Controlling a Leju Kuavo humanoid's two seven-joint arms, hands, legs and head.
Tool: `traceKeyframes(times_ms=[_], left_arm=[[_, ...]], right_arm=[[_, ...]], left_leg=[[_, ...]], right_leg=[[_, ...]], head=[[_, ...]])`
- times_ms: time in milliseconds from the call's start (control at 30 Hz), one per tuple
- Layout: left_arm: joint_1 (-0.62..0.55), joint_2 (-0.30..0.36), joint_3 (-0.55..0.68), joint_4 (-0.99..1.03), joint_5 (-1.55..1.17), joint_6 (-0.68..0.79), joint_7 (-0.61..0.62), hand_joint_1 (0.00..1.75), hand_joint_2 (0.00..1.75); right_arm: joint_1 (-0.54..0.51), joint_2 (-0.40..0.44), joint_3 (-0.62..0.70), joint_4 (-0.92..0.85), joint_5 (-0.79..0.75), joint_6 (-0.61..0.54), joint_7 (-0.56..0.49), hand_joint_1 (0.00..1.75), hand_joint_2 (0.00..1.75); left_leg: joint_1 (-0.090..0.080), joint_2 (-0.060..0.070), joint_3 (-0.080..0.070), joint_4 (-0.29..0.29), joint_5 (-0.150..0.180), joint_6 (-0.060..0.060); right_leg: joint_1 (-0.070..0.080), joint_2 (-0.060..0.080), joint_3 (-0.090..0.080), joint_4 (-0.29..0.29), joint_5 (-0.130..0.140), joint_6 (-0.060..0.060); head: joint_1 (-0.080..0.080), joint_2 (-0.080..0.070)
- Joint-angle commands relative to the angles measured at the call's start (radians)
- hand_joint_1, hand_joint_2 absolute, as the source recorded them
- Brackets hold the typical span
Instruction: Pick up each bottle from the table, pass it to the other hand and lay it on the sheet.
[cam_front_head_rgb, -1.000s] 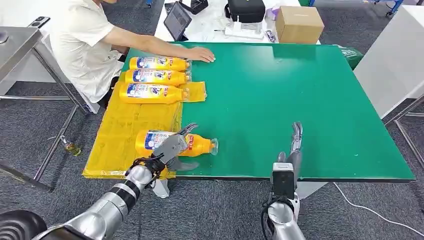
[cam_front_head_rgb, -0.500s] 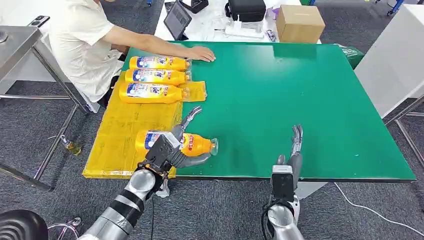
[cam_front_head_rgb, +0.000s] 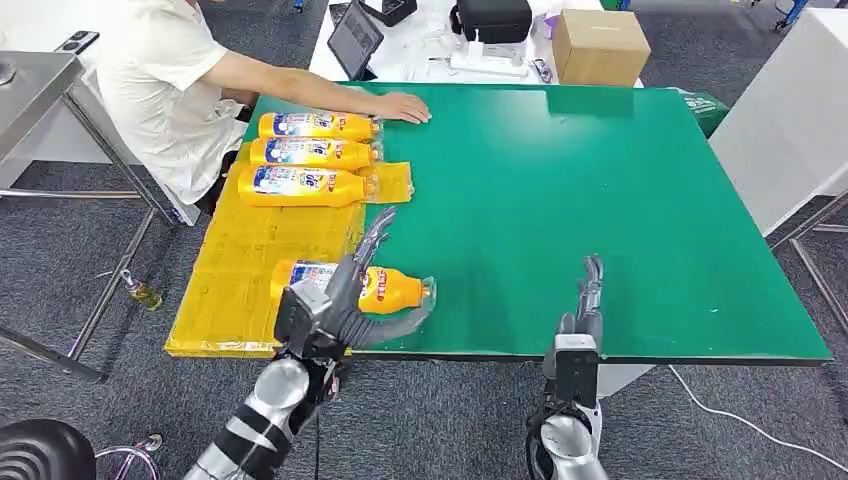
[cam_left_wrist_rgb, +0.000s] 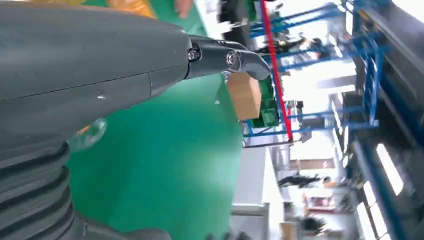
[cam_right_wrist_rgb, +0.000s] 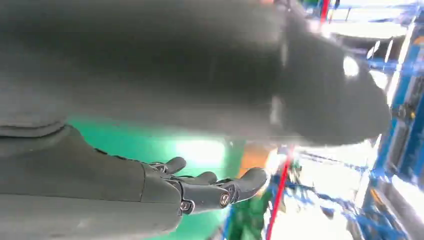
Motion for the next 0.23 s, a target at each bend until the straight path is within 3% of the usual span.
traceKeyframes(times_ms=[33, 167, 200, 233], left_arm=[[0.174, 0.048, 0.0, -0.098, 0.095, 0.015, -0.048, 0.0, 1.75], [0.274, 0.051, 0.059, -0.201, 0.134, 0.037, -0.056, 0.0, 1.75], [0.282, 0.045, 0.067, -0.208, 0.137, 0.048, -0.052, 0.0, 1.75], [0.287, 0.041, 0.07, -0.213, 0.132, 0.061, -0.047, 0.0, 1.75]], right_arm=[[0.067, 0.001, -0.011, -0.062, 0.068, 0.036, 0.001, 0.0, 1.75], [0.115, 0.018, 0.002, -0.107, 0.055, 0.059, 0.001, 0.0, 1.75], [0.12, 0.023, 0.006, -0.111, 0.057, 0.059, 0.001, 0.0, 0.0], [0.125, 0.028, 0.008, -0.112, 0.058, 0.057, 0.001, 0.0, 0.0]], left_leg=[[0.0, 0.002, 0.003, -0.001, -0.001, 0.001], [0.0, 0.004, 0.005, -0.001, -0.003, 0.001], [0.0, 0.003, 0.002, -0.001, -0.003, 0.001], [0.0, 0.001, 0.0, -0.001, -0.002, 0.0]], right_leg=[[0.0, 0.001, 0.002, -0.001, -0.001, -0.002], [0.0, 0.003, 0.004, -0.001, -0.003, -0.002], [0.0, 0.002, 0.002, -0.001, -0.002, -0.002], [0.0, 0.001, 0.0, 0.0, -0.002, -0.002]], head=[[-0.001, 0.0], [0.0, 0.0], [0.0, 0.0], [0.0, 0.0]])
